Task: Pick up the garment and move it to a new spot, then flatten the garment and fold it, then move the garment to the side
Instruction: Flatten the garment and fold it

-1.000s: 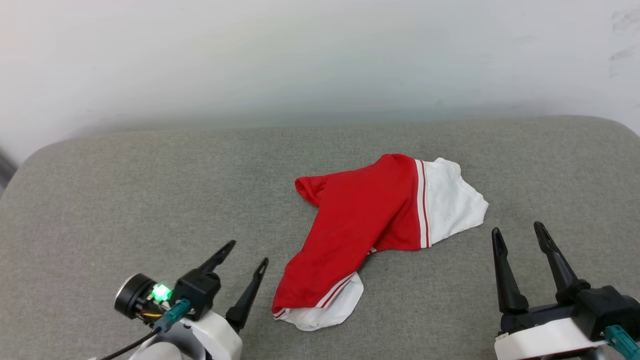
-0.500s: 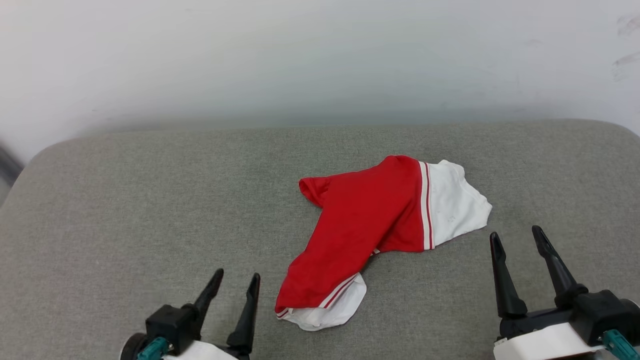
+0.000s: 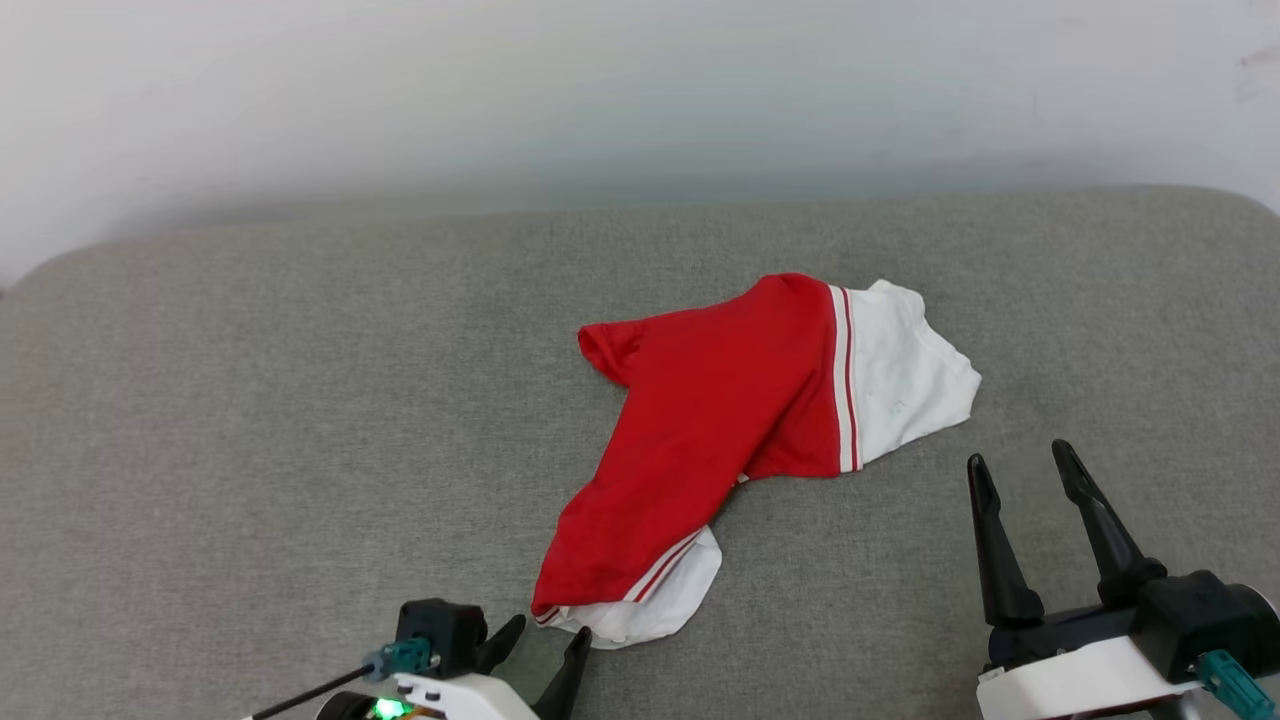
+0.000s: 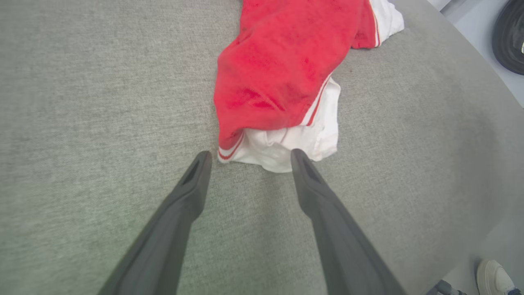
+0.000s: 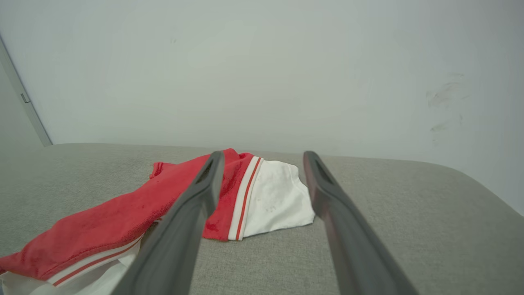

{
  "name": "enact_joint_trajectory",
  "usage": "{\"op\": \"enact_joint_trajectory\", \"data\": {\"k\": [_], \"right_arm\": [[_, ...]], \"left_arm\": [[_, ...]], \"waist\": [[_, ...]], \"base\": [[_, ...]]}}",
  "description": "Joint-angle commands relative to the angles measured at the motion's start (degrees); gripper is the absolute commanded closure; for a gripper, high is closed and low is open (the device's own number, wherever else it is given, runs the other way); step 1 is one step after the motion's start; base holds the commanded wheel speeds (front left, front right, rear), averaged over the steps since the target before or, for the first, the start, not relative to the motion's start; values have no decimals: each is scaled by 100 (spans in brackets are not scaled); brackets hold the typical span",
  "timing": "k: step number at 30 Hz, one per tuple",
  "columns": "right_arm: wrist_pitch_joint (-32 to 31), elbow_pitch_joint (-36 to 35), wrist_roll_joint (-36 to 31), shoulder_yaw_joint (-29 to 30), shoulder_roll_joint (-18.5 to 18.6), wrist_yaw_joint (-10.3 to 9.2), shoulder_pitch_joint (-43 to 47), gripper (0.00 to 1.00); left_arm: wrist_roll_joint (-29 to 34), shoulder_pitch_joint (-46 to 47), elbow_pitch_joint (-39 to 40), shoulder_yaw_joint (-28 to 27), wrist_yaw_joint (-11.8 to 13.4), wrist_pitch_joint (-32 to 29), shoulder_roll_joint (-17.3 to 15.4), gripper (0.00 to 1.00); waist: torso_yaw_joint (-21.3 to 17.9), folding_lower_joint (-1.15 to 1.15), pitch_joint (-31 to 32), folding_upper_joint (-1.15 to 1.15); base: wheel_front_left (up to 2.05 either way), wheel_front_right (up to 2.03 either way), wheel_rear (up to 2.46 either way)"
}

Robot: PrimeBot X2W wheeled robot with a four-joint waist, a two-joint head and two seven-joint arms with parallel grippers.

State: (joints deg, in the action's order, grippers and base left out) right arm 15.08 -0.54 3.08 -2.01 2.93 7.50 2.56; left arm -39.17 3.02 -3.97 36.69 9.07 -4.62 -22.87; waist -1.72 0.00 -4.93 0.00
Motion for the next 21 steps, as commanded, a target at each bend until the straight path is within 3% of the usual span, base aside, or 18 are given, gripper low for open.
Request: {"op": "enact_joint_trajectory", "data": {"k": [1,7,11,12,13,14,21], "right_arm": [[14,-30,-13,6,-9,-2,-76,0],[14,-48,-61,7,-9,-2,-185,0],[14,-75,23,13,-9,-2,-280,0],[14,-74,16,7,-10,-2,-278,0],[14,-70,10,3,-10,-2,-277,0],[14,-65,8,-2,-9,-2,-285,0],[14,23,-24,26,-9,-2,-280,0]], "left_arm": [[-49,132,-71,-10,8,-54,74,0],[-135,418,-440,-96,30,-22,262,0],[-382,529,-634,-154,-143,-61,422,0],[-392,556,-694,-113,-198,-107,419,44],[-401,572,-761,-74,-238,-147,432,76],[-407,582,-833,-35,-285,-168,443,100],[-198,739,-1072,-79,-356,187,295,100]], "waist": [[-64,0,-122,0],[-169,0,-360,0],[-222,0,-499,0],[-229,0,-521,0],[-237,0,-543,0],[-243,0,-559,0],[-195,0,-381,0]], "base": [[0,0,0],[0,0,0],[0,0,0],[0,0,0],[0,0,0],[0,0,0],[0,0,0]]}}
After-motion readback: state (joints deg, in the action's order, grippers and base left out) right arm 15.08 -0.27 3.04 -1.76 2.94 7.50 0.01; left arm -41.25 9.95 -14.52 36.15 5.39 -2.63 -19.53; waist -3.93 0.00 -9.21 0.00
